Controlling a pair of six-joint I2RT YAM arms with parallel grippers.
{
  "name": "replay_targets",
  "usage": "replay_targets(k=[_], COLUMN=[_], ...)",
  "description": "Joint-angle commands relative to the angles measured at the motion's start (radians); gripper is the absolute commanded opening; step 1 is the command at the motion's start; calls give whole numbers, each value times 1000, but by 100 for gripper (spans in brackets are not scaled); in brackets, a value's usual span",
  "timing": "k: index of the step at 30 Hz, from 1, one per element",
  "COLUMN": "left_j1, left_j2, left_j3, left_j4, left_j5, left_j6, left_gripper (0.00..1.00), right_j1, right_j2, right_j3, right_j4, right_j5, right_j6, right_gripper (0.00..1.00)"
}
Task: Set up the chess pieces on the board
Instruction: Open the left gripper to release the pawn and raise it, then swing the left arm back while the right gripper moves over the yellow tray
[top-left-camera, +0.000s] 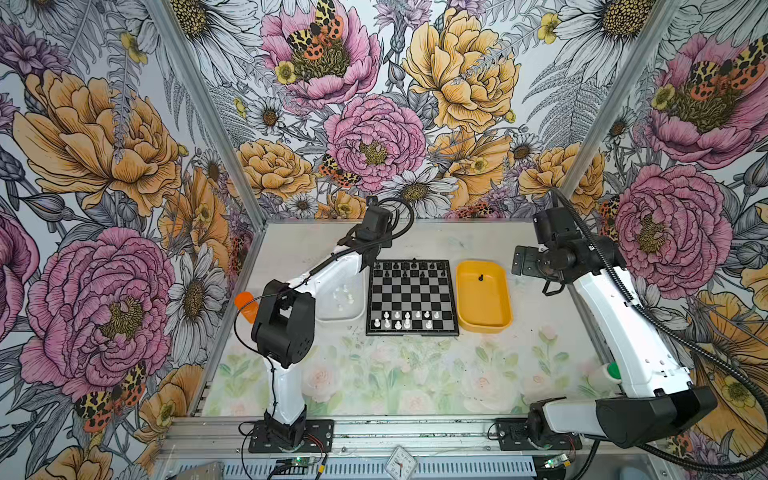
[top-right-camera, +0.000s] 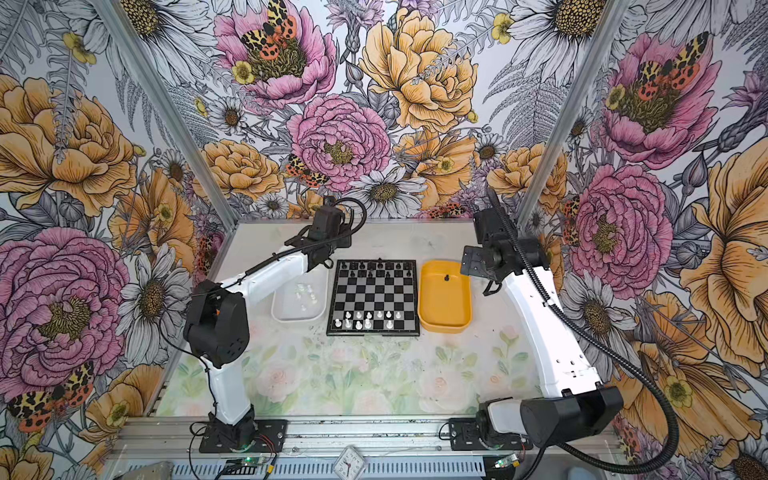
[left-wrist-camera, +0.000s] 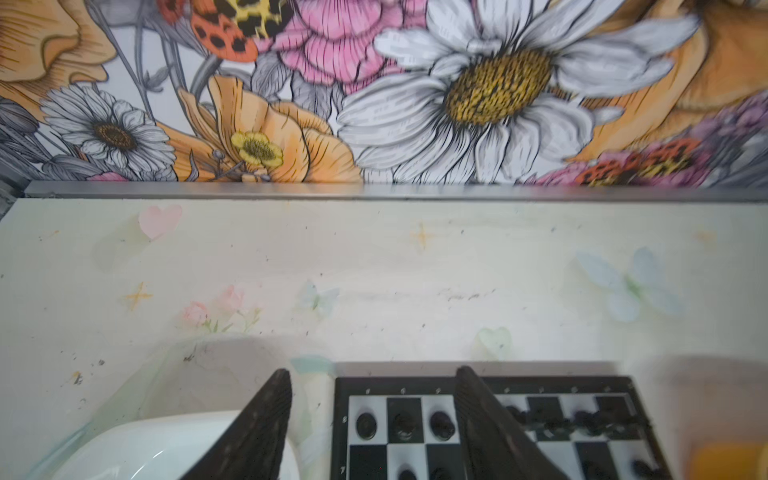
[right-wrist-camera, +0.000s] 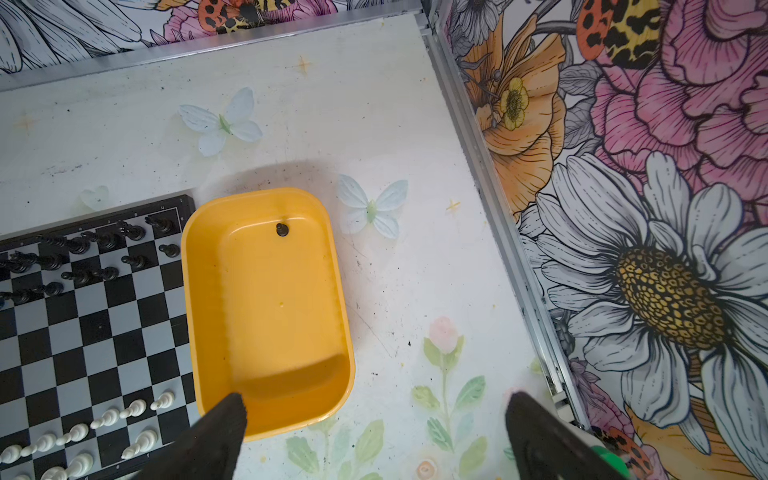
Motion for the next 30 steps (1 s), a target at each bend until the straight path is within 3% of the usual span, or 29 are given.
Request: replay_targets(k=[1, 7, 13, 15, 21, 30], left_j1=[-84, -217, -314, -326, -340, -381], left_j2=[53, 321, 505, 547, 628, 716], left_j3=[203, 648, 823, 853, 893, 951], left_j4=[-176, -411, -414, -412, -410, -382], left_j5=[60, 238, 337, 345, 401, 429], left_j6=[10, -46, -85, -101, -148, -188], left_gripper=[75, 79, 83, 81, 59, 58], right_j1=[-22, -92, -126, -146, -172, -209], right_j2=[-18, -62, -130, -152, -195, -245], right_j3=[31, -18, -92, -100, -131, -192], right_j4=[28, 29, 25, 17, -16, -17], right_j5=[-7, -89, -131, -151, -172, -205], right_j6=[-3, 24, 25, 24, 15, -12], right_gripper=[100, 100, 100, 100, 100, 100])
